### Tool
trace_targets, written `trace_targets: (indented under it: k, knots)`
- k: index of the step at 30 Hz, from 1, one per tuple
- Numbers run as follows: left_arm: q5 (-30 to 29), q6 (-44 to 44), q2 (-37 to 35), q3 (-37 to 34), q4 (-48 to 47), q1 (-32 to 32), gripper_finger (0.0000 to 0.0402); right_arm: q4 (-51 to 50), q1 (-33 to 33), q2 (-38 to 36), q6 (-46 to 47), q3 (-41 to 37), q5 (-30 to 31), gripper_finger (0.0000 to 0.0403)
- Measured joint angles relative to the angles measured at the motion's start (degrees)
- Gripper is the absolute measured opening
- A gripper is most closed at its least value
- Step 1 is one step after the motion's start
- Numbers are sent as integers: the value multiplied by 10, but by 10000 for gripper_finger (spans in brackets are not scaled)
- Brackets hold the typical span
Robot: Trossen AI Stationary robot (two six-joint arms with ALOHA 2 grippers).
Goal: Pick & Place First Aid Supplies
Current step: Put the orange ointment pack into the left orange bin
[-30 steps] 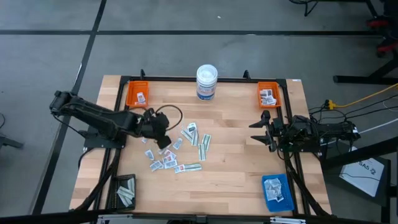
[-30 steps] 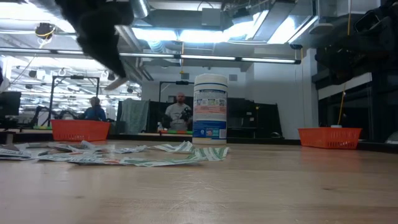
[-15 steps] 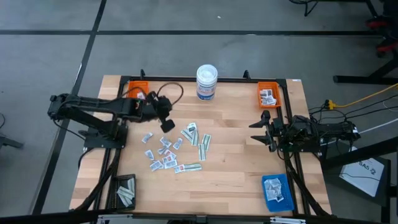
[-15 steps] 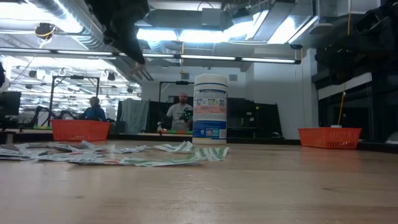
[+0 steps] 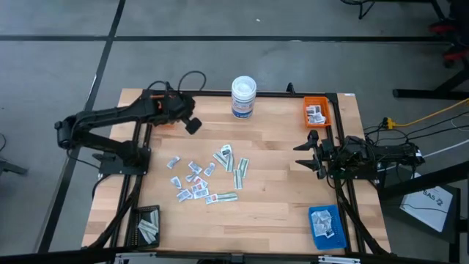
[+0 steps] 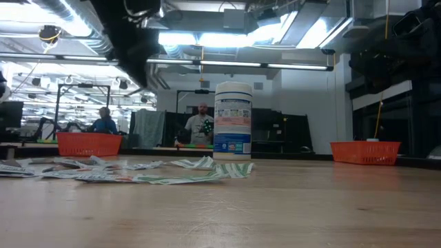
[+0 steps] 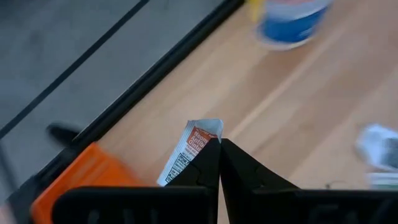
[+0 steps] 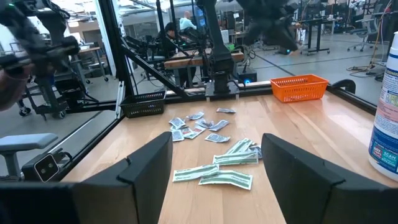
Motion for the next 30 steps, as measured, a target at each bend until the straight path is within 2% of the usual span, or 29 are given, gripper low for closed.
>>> trace_targets:
  k: [6,16,25,30]
  knots:
    - [-19,-27,0,0,-77,80,2,0,0,0,0,0,0,245]
    - [18,-82,0,0,-183,190,2,0,0,0,0,0,0,245]
    - [-11,-107,1,-9,-181,238,3,0,0,0,0,0,0,245]
    - [-19,-88,2,-10,-160,248,4,0,0,0,0,0,0,245]
